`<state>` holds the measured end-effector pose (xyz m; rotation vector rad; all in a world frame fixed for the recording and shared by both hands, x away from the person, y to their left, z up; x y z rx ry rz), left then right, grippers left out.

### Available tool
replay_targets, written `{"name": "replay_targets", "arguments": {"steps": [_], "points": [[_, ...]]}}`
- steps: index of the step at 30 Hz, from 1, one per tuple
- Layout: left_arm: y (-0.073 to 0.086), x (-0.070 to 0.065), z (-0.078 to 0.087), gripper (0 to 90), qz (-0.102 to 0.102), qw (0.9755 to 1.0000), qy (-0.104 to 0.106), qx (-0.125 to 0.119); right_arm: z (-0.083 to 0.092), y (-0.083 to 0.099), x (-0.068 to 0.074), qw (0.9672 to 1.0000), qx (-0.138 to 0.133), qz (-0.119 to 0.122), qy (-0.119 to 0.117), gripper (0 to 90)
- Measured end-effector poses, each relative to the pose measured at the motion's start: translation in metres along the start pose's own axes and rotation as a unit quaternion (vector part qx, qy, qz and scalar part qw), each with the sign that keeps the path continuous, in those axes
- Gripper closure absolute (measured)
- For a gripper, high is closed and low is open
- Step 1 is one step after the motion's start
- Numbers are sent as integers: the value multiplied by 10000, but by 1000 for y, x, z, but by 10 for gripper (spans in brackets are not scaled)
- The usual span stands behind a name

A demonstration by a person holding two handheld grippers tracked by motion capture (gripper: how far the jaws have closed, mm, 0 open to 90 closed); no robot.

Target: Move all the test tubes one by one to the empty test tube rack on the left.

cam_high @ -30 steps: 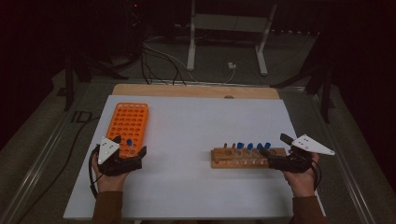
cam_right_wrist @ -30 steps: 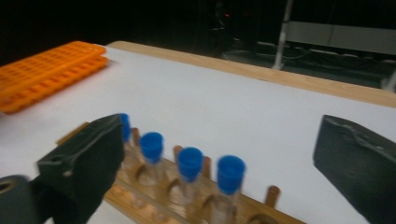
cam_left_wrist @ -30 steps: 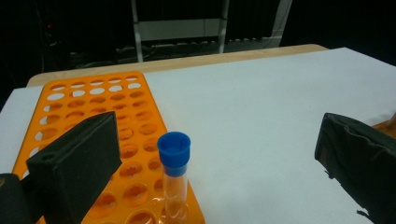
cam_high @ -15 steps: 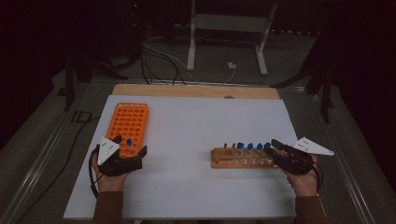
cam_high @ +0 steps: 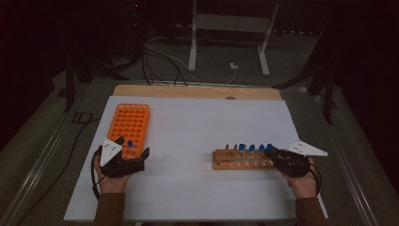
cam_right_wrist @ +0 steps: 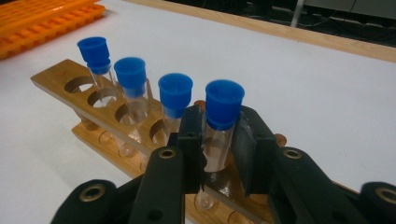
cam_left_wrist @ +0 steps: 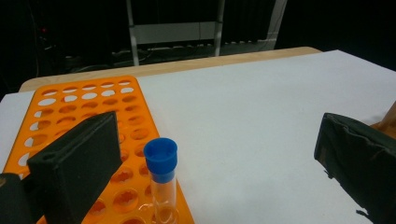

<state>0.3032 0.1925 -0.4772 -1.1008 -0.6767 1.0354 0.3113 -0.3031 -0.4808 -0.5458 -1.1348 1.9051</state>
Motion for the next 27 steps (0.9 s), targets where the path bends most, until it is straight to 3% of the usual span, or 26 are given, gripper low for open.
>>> {"name": "replay_targets", "arguments": {"steps": [11,27], "points": [[0,-1,-1,27,-17,10000,24,13,0,-1,2,10000,-8,58,-1,772],[-1,-4,-3,18,64,9999,107,35,34,-38,8,9974,-702,111,121,775]]}}
Point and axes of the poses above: each handheld gripper's, and its own axes: z roughly backward along the jaws, y roughly out of its underside, x roughly to its left, the point moved 4 cm from there along -z, roughly forward along the jaws, and after that the axes turned 1 degree about -y, right-handed, at the moved point
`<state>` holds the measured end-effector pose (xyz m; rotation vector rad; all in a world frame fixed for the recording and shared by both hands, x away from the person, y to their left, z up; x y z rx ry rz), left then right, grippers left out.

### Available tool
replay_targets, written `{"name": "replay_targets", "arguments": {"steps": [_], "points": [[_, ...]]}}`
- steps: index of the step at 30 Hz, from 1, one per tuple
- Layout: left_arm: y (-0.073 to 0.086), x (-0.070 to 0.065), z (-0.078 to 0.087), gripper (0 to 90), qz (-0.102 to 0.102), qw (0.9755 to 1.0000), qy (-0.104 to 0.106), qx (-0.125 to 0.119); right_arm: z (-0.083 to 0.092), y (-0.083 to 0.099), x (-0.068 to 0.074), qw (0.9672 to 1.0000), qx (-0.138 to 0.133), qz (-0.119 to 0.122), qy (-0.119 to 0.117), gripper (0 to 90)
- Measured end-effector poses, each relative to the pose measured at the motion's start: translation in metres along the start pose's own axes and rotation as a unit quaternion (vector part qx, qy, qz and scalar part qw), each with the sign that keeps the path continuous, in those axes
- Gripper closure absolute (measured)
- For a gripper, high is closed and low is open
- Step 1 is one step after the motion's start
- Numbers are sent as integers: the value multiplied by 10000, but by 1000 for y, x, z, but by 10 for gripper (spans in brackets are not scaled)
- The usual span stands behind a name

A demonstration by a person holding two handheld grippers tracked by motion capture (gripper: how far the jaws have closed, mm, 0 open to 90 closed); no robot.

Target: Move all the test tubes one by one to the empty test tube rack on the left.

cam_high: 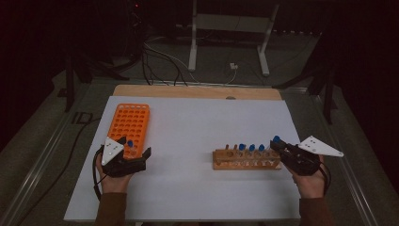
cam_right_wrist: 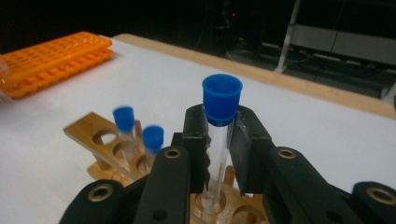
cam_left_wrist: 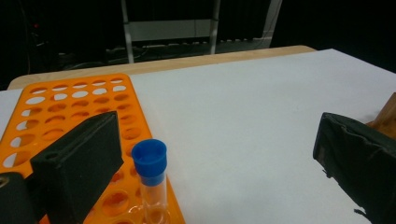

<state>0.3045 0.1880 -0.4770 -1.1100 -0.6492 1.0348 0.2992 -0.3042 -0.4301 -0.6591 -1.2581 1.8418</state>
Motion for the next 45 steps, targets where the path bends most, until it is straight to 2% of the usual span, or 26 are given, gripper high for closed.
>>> {"name": "replay_targets", "arguments": {"steps": [3,10,16,19,23,29,33,38,41,45], "points": [[-2,-3,0,15,41,10000,58,-36,5,-7,2,10000,-79,-4,-61,775],[-9,-16,0,10,-54,9997,222,-72,8,-14,9,9995,-1,-31,-307,775],[-16,-34,-2,11,-143,9989,437,-37,2,-13,17,9979,27,-136,-639,774],[-19,-47,-5,11,-185,9980,598,7,-3,-12,23,9971,54,-96,-752,774],[-22,-66,-11,11,-354,9960,819,54,-10,-12,34,9957,110,-64,-917,774],[-26,-89,-17,14,-428,9930,1093,108,-19,-13,47,9937,163,-19,-1110,774],[-30,-103,-22,15,-379,9906,1308,92,-25,-14,58,9918,191,16,-1267,774],[-33,-127,-29,34,-532,9871,1504,110,-33,-15,70,9895,242,72,-1422,774],[-34,-144,-34,42,-696,9841,1629,150,-36,-15,76,9884,263,88,-1495,774],[-36,-166,-40,67,-781,9791,1869,159,-39,-15,82,9874,281,104,-1556,774]]}}
Point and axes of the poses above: each handheld gripper's, and its own axes: z roughly backward along the jaws, y roughly out of its underside, x roughly to its left, the point moved 4 cm from there along -z, roughly forward along the jaws, and after that the axes turned 1 degree about -y, right-handed, at the moved point
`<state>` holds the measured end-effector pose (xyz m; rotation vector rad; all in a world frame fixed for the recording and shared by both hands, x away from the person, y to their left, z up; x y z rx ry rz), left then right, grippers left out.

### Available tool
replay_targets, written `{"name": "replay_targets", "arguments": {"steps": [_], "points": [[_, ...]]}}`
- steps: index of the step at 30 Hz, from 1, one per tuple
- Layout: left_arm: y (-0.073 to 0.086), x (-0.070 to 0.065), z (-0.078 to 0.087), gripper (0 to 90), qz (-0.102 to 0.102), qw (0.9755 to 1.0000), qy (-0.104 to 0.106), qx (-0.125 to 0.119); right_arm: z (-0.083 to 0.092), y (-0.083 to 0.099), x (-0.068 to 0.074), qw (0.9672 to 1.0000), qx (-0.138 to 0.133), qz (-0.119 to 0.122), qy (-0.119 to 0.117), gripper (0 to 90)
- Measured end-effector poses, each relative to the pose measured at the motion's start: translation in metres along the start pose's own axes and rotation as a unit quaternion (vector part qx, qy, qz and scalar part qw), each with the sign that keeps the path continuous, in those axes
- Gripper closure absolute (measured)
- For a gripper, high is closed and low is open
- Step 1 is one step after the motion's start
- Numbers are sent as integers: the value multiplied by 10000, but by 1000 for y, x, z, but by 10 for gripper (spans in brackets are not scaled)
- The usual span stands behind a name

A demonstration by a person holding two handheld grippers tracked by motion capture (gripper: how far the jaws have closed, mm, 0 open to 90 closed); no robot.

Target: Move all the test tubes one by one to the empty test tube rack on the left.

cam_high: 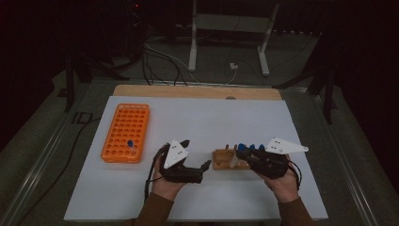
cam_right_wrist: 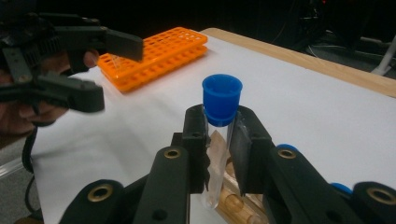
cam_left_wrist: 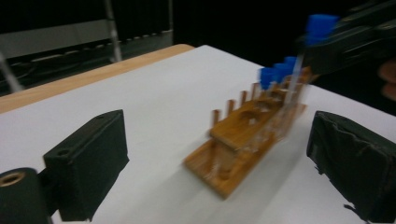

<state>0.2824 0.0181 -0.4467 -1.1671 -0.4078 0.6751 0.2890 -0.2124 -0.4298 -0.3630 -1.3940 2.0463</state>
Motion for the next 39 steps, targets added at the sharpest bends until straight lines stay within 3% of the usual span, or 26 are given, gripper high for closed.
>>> {"name": "replay_targets", "arguments": {"steps": [5,11,14,19,24,31,39], "points": [[-3,-17,-14,86,-170,9995,224,158,-3,1,3,10000,26,2,-40,773],[0,-32,-28,179,-252,9985,418,251,-7,2,7,9999,47,-16,-115,773],[1,-37,-33,282,-245,9980,512,283,-9,3,8,9999,62,-16,-149,773],[3,-42,-42,536,-218,9962,758,381,-10,4,9,9997,70,-26,-222,772],[4,-44,-47,674,-146,9958,818,378,-9,3,10,9995,33,2,-326,772],[3,-42,-49,757,-151,9957,855,323,-11,5,12,9991,53,6,-414,773],[4,-41,-49,774,-198,9954,859,366,-11,7,9,9987,7,-51,-498,753]]}}
Point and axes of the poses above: each handheld gripper's, and its own axes: z roughly backward along the jaws, y roughly out of its underside, x roughly to its left, the point moved 4 cm from there along -z, roughly forward along the jaws, and after that the axes turned 1 degree about -y, right-handed, at the moved point
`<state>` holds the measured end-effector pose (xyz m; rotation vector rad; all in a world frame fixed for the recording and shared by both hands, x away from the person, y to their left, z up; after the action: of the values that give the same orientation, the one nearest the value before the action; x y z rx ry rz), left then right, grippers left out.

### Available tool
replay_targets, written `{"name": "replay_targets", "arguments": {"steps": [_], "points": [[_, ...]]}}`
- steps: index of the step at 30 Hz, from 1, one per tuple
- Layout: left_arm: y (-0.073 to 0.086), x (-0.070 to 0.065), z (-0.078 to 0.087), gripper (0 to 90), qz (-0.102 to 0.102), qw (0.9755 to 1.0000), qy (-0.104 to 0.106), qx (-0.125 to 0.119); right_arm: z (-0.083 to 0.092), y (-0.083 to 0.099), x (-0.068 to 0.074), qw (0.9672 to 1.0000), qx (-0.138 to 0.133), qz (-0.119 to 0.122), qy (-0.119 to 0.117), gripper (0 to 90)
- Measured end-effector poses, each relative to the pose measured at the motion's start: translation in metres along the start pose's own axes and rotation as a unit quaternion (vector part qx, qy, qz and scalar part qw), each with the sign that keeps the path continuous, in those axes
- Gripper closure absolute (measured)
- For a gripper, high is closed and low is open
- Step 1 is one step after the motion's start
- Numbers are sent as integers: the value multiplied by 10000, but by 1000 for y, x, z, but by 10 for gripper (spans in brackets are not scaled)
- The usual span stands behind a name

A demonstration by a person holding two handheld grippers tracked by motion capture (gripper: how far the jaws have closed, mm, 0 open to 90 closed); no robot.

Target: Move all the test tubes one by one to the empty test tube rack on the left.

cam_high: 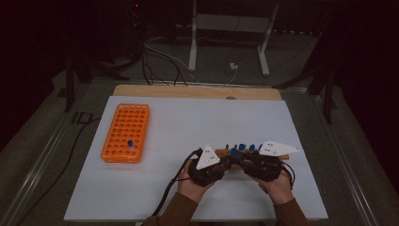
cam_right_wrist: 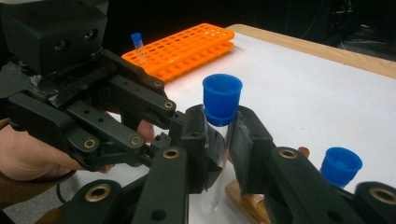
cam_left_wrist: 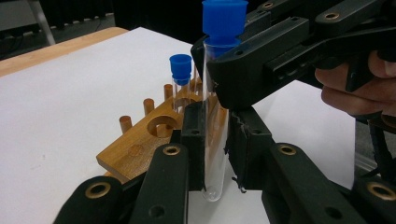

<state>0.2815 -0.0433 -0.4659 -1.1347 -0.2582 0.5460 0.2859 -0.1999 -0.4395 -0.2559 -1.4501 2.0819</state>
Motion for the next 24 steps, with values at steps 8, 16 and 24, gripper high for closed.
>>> {"name": "replay_targets", "arguments": {"steps": [8,16,24], "points": [[1,14,13,774,133,9997,-216,-59,11,-2,-8,9997,-221,-100,66,480],[4,29,33,774,269,9987,-403,-158,19,-1,-22,9970,-339,-177,672,225],[7,41,56,774,415,9976,-459,-297,28,1,-33,9932,-427,-228,1062,87]]}}
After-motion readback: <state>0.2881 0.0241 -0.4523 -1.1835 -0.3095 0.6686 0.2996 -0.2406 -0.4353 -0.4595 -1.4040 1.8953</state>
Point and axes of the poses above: each handheld gripper's, and its own axes: z roughly backward along the jaws, y roughly out of its underside, x roughly to its left, the point moved 4 cm from there along -z, roughly forward along the jaws, and after that the axes turned 1 degree about -y, right-handed, at the moved point
